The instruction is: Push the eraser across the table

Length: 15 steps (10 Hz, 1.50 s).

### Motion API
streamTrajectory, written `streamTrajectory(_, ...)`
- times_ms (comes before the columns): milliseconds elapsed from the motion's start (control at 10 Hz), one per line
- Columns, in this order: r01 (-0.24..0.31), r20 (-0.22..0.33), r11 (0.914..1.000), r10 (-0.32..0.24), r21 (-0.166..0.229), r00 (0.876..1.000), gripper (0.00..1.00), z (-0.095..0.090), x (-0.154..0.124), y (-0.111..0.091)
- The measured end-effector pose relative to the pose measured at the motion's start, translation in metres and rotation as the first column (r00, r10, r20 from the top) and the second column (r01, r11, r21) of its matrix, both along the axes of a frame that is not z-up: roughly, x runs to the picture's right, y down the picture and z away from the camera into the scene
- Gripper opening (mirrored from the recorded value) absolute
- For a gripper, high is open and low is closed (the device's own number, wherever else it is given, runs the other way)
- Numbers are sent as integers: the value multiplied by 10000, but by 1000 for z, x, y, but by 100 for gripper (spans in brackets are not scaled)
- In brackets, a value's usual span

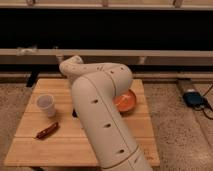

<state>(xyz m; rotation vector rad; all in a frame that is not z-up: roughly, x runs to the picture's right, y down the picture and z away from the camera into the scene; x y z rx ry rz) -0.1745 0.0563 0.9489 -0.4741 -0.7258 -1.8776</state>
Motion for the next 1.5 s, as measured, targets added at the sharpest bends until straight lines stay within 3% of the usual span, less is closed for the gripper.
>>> streamTrajectory(700,66,-226,9967,-84,-805,9997,0,-22,7,34)
streamTrajectory(1500,-125,-301,9931,90,-1163,9995,0,-65,5,78)
